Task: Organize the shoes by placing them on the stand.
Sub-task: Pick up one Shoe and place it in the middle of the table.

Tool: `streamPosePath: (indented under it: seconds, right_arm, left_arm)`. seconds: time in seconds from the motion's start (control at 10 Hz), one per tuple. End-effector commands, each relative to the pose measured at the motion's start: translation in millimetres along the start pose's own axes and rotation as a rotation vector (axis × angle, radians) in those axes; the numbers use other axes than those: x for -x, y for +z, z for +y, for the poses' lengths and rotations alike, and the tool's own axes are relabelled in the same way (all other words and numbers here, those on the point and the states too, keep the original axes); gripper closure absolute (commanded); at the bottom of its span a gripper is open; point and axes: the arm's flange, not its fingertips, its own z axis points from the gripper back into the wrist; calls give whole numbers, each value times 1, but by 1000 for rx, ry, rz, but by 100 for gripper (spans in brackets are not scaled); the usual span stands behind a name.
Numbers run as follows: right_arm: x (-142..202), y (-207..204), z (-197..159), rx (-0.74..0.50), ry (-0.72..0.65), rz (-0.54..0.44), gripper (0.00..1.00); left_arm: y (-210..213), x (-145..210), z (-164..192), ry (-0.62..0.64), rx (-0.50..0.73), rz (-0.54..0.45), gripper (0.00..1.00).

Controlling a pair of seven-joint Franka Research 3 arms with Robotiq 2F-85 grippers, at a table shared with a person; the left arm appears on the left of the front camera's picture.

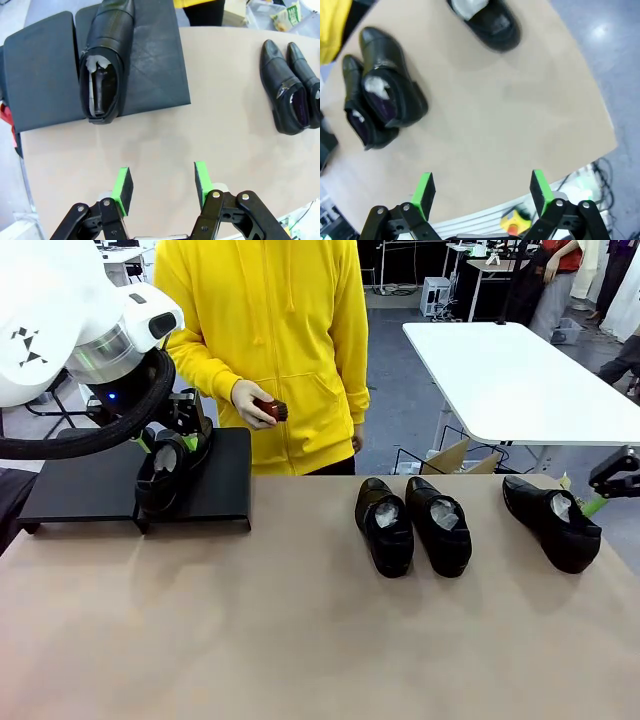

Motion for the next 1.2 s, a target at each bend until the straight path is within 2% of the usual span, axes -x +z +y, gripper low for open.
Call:
streamPosePath:
  seconds: [0.0, 0.1, 0.3, 0.4, 0.5, 0.8, 0.9, 1.1]
  right_arm:
    - [-45, 15, 7, 88, 228, -37, 0]
    - [-57, 12, 17, 116, 356, -49, 0]
    - [-95, -2, 27, 229, 397, -22, 0]
    - [-115, -12, 26, 145, 497, 68, 0]
    - [-72, 1, 24, 191, 352, -20, 0]
    - [-72, 1, 24, 191, 352, -20, 0]
    - [-87, -3, 25, 185, 384, 1, 0]
    - [-99, -16, 36, 137, 532, 55, 0]
  left_arm:
    - [1, -1, 1, -1, -14, -12, 34]
    - [1, -1, 1, -1, -14, -12, 34]
    - [1, -1, 1, -1, -14, -12, 34]
    - [1, -1, 1, -1, -14, -12, 34]
    - [1, -1, 1, -1, -14, -12, 34]
    - [1, -1, 1, -1, -14, -12, 34]
    - [1, -1, 1, -1, -14, -12, 34]
    - [1, -1, 1, -1, -14, -12, 34]
